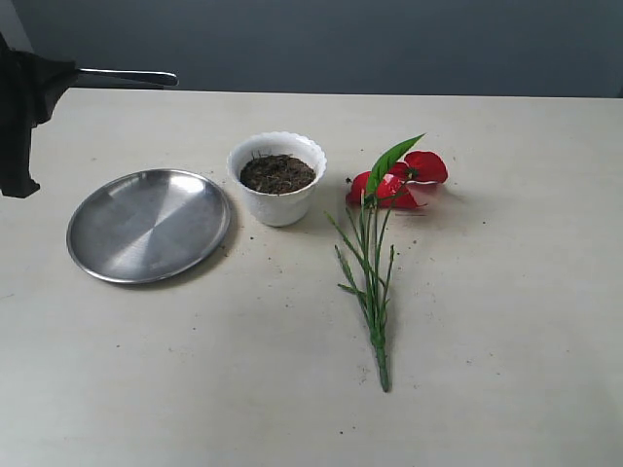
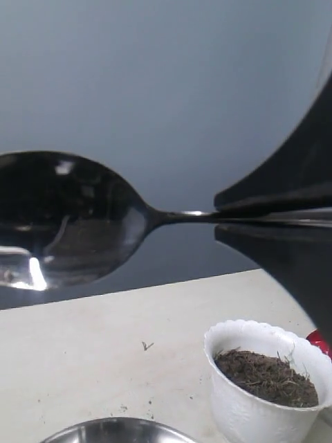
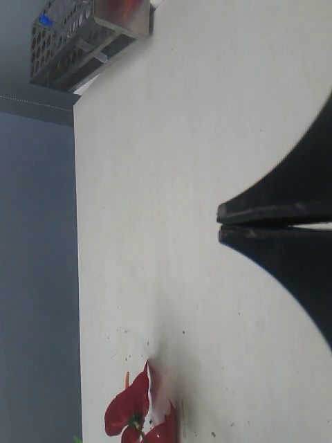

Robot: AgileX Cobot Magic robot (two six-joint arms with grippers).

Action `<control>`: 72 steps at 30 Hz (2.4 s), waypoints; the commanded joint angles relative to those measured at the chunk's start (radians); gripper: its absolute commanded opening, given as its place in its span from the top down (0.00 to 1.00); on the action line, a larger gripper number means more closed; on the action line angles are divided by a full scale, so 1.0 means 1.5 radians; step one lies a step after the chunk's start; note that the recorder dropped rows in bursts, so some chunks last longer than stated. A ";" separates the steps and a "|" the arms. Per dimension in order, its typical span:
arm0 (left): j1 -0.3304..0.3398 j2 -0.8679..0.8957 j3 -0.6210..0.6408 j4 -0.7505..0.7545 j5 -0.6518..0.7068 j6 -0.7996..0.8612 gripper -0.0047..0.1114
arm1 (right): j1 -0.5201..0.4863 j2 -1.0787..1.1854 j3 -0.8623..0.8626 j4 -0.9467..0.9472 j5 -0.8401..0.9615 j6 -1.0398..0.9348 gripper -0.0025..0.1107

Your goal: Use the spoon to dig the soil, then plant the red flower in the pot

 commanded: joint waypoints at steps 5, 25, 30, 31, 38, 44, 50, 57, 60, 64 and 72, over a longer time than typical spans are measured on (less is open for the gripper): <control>0.001 -0.004 -0.001 0.014 -0.035 0.001 0.96 | -0.004 -0.004 0.001 -0.001 -0.003 0.000 0.98; 0.001 -0.004 -0.001 -0.255 -0.078 -0.001 0.96 | -0.004 -0.004 0.001 -0.001 -0.003 0.000 0.98; 0.001 -0.004 -0.001 -0.349 -0.117 -0.001 0.96 | -0.004 -0.004 0.001 -0.001 -0.003 0.000 0.98; 0.001 -0.004 -0.001 -0.357 -0.131 -0.001 0.96 | -0.004 -0.004 0.001 -0.001 -0.003 0.000 0.98; 0.001 -0.004 -0.001 -0.402 -0.143 -0.039 0.96 | -0.004 -0.004 0.001 -0.001 -0.003 0.000 0.98; 0.001 -0.004 -0.001 -0.398 -0.143 -0.204 0.96 | -0.004 -0.004 0.001 -0.001 -0.003 0.000 0.98; 0.001 -0.004 -0.001 -0.420 -0.181 -0.228 0.96 | -0.004 -0.004 0.001 -0.001 -0.003 0.000 0.98; 0.001 -0.004 -0.001 -0.439 -0.222 -0.227 0.96 | -0.004 -0.004 0.001 -0.001 -0.003 0.000 0.98; 0.001 -0.004 -0.001 -0.444 -0.220 -0.227 0.96 | -0.004 -0.004 0.001 -0.001 -0.003 0.000 0.98; 0.001 -0.004 -0.001 -0.448 -0.212 -0.227 0.96 | -0.004 -0.004 0.001 -0.001 -0.003 0.000 0.98; 0.001 -0.004 -0.001 -0.448 -0.272 -0.225 0.96 | -0.004 -0.004 0.001 -0.001 -0.003 0.000 0.98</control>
